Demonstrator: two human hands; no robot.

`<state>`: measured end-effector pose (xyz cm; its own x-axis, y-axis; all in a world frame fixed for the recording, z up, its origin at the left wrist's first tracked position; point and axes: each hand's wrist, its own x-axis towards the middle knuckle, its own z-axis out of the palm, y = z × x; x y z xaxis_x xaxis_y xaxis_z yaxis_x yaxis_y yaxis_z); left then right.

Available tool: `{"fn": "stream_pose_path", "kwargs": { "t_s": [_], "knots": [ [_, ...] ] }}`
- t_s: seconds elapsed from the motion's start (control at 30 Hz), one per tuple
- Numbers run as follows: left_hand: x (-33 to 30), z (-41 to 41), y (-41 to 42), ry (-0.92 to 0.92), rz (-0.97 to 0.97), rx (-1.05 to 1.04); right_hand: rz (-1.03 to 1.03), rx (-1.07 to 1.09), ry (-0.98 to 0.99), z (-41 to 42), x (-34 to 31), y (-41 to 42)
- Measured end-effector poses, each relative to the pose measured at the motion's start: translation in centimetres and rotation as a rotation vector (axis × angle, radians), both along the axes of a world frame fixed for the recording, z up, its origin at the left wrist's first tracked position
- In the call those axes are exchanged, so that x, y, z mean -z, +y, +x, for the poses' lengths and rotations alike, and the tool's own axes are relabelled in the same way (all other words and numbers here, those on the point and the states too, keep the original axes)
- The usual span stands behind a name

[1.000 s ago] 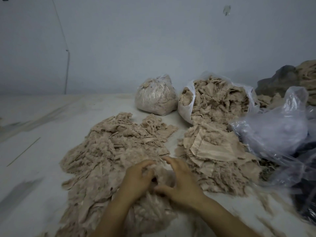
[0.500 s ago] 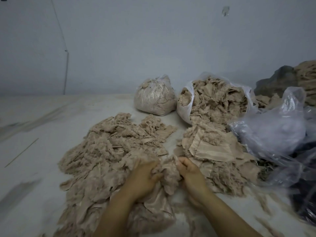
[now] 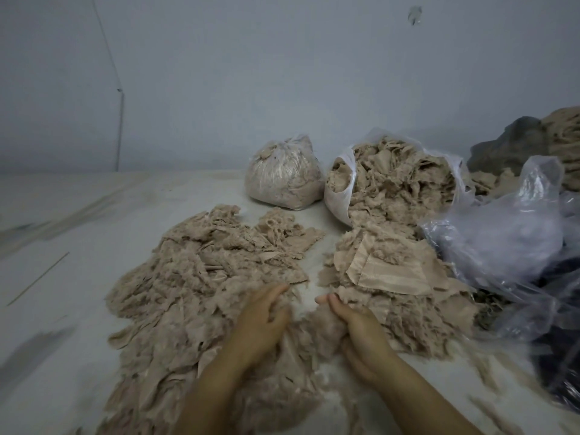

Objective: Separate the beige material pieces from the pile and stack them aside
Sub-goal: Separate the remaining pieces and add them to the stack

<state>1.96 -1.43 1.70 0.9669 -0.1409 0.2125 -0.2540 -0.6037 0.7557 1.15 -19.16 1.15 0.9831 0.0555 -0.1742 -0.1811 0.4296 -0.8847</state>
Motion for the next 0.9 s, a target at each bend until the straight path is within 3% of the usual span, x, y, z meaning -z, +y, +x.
{"fn": "stream_pose_path", "kwargs": {
  "t_s": [0.1, 0.23, 0.47, 0.67, 0.8, 0.9],
  "knots": [
    [0.0, -0.6, -3.1, 0.167, -0.306, 0.080, 0.143, -0.032, 0.035, -0.3, -0.4, 0.6],
    [0.6, -1.0, -3.3, 0.184, -0.527, -0.020, -0.042, 0.119, 0.037, -0.2, -0.2, 0.1],
    [0.2, -0.6, -1.6, 0.052, -0.365, -0.039, -0.074, 0.259, 0.062, -0.6, 0.1, -1.0],
    [0.4, -1.1, -0.1, 0.014, -0.355, 0.005, -0.020, 0.352, 0.050, -0.5, -0.5, -1.3],
    [0.2, -1.7, 0.4, 0.152, -0.154, 0.246, 0.054, 0.482, 0.037, 0.3, -0.7, -1.2],
    [0.3, -1.9, 0.5, 0.186, -0.073, 0.239, -0.035, 0.537, -0.033, 1.0, -1.5, -1.6]
  ]
}}
